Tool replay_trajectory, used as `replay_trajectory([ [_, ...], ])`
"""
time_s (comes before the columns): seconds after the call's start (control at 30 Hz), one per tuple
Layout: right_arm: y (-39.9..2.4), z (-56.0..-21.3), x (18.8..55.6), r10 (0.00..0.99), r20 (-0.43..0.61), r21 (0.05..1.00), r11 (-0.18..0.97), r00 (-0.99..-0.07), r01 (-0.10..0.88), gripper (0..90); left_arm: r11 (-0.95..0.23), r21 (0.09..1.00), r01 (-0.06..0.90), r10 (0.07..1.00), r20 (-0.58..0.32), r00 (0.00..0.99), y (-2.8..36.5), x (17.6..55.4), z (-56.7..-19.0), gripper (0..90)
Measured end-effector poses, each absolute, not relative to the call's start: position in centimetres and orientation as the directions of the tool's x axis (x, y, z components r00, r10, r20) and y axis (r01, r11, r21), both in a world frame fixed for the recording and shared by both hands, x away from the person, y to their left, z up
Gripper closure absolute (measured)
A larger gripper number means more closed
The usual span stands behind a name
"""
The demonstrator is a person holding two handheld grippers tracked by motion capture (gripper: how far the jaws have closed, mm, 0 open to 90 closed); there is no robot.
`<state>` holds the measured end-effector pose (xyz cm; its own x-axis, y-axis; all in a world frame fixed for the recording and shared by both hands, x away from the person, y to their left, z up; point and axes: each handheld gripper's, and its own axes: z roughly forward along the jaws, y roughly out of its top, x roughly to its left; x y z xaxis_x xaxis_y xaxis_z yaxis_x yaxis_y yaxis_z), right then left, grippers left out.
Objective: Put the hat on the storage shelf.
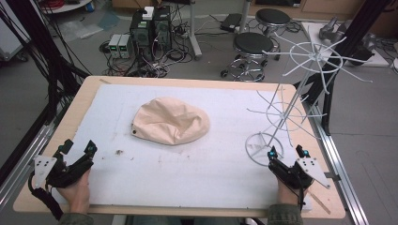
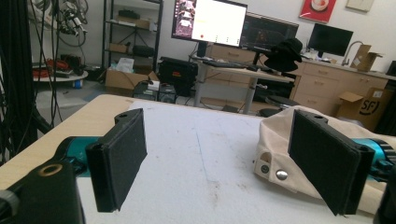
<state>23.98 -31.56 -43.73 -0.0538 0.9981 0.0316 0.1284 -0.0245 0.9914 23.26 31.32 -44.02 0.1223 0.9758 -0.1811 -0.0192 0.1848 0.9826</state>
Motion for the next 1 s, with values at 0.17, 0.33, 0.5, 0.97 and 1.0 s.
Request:
replay_trajectory([
  [0.17, -31.87, -43.74, 23.72, 0.998, 0.047, 0.991, -0.040, -0.050, 0.129, 11.2, 0.178, 0.984, -0.003, 0.975, -0.176, 0.136, 31.00, 23.66, -44.15, 19.6],
  [0.33, -31.96, -43.88, 24.13, 0.997, 0.060, 0.988, -0.052, -0.051, 0.143, 11.2, 0.182, 0.983, -0.001, 0.974, -0.180, 0.137, 31.20, 23.67, -44.25, 19.6],
  [0.5, -31.90, -43.87, 23.98, 0.995, 0.077, 0.987, -0.068, -0.057, 0.148, 11.2, 0.186, 0.982, -0.008, 0.974, -0.184, 0.130, 31.35, 23.36, -44.14, 19.7],
  [0.97, -31.84, -43.94, 24.01, 0.994, 0.097, 0.983, -0.086, -0.059, 0.159, 11.2, 0.191, 0.982, -0.004, 0.973, -0.189, 0.134, 31.40, 23.44, -44.19, 19.7],
  [1.0, -31.86, -43.94, 24.02, 0.994, 0.095, 0.984, -0.084, -0.059, 0.160, 11.2, 0.192, 0.981, -0.003, 0.972, -0.190, 0.136, 31.40, 23.49, -44.19, 19.7],
])
